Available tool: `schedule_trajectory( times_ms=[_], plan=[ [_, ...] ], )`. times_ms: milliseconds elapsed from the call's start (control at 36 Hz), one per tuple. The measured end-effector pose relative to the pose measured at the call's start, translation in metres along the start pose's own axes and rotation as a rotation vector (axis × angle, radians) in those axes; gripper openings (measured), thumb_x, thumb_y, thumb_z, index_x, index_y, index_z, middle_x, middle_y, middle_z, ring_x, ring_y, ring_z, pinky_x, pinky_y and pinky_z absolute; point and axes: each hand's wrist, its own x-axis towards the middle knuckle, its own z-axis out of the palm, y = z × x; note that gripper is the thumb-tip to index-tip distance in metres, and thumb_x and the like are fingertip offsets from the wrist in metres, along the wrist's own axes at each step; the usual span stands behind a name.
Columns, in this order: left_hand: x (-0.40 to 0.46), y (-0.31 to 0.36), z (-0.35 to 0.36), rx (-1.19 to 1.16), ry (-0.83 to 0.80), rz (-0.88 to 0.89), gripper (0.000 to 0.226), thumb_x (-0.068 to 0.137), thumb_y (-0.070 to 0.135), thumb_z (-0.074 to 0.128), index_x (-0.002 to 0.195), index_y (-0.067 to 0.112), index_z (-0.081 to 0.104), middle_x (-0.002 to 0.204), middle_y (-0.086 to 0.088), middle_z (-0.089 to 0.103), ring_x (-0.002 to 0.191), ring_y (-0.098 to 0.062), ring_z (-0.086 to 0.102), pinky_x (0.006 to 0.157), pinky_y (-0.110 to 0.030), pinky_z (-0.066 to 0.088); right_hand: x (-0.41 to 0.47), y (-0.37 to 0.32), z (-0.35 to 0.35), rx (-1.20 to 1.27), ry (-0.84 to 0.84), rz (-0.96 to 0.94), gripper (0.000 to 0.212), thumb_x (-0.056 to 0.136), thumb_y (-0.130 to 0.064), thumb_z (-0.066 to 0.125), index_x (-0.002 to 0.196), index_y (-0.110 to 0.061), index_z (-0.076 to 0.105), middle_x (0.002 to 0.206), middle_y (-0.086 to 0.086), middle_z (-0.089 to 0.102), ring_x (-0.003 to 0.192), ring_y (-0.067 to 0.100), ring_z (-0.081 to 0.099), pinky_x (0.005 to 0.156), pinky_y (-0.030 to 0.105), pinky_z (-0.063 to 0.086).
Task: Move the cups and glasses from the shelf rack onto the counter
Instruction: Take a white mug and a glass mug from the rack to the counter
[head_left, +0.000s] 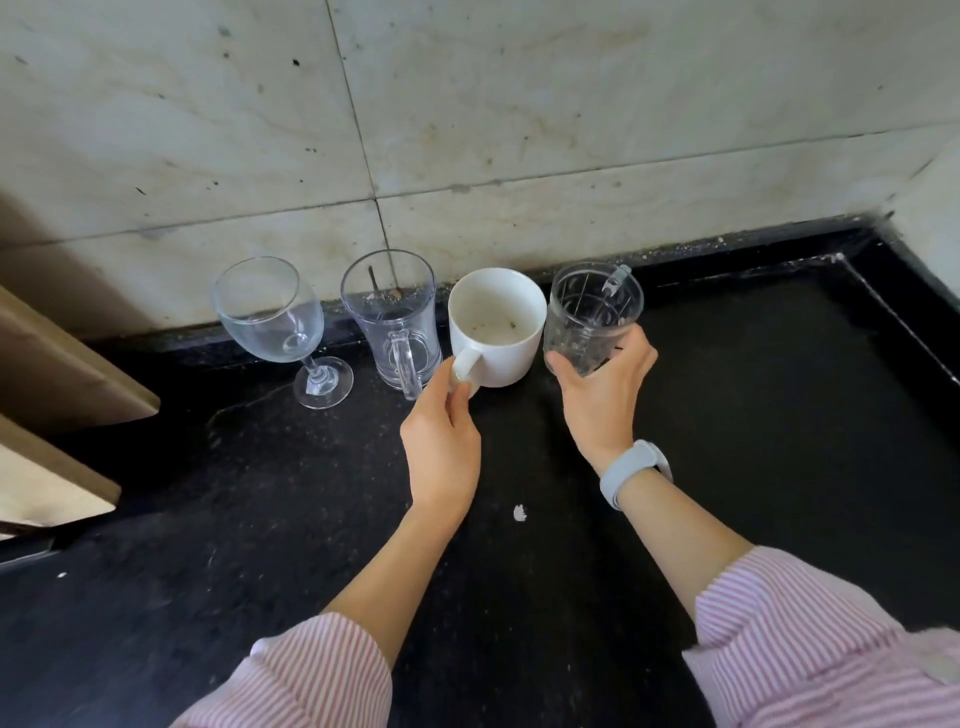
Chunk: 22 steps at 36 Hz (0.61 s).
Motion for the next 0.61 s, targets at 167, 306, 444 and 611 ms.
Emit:
schedule_trajectory(
  times_ms=[167,306,444,611],
  plan=[
    [0.001,-0.001,-0.003,0.024,-0.008,-0.07,0.035,0.094,0.021,0.049,0.128,0.022,0.054,0.082,0.004,0.056,0.074,-0.007,0.051,0.069,-0.011,0.037,0.002,-0.002,0.006,-0.012,0.018,0.017,0.081,0.07,-0.012,0.076,0.135,-0.009,0.028,0.133,0.014,0.034,0.124,0.022,0.035,0.106,0.042,0.037],
    [-0.004,0.006,-0.006,0.026,-0.032,-0.11,0.038,0.095,0.022,0.049,0.132,0.019,0.05,0.093,0.003,0.062,0.089,-0.013,0.06,0.079,-0.023,0.044,-0.012,0.0,0.0,0.001,-0.072,0.084,0.083,0.079,-0.013,0.069,0.143,-0.018,0.017,0.142,0.013,0.029,0.13,0.024,0.039,0.108,0.044,0.037],
    [-0.023,0.005,-0.019,0.156,-0.131,-0.056,0.045,0.094,0.018,0.048,0.138,0.018,0.04,0.122,-0.01,0.06,0.111,-0.025,0.056,0.094,-0.042,0.048,-0.038,-0.006,-0.012,-0.11,-0.152,0.113,0.07,0.092,-0.021,0.052,0.146,-0.011,0.009,0.153,0.014,0.021,0.142,0.024,0.022,0.116,0.041,0.024],
    [-0.048,-0.003,-0.059,0.511,-0.276,0.064,0.044,0.095,0.025,0.045,0.138,0.016,0.039,0.142,-0.002,0.046,0.13,-0.02,0.041,0.103,-0.038,0.039,-0.082,-0.02,-0.028,-0.41,-0.408,-0.053,0.05,0.096,-0.018,0.039,0.143,-0.008,0.025,0.153,0.014,0.024,0.143,0.026,0.015,0.117,0.037,0.017]
  ],
)
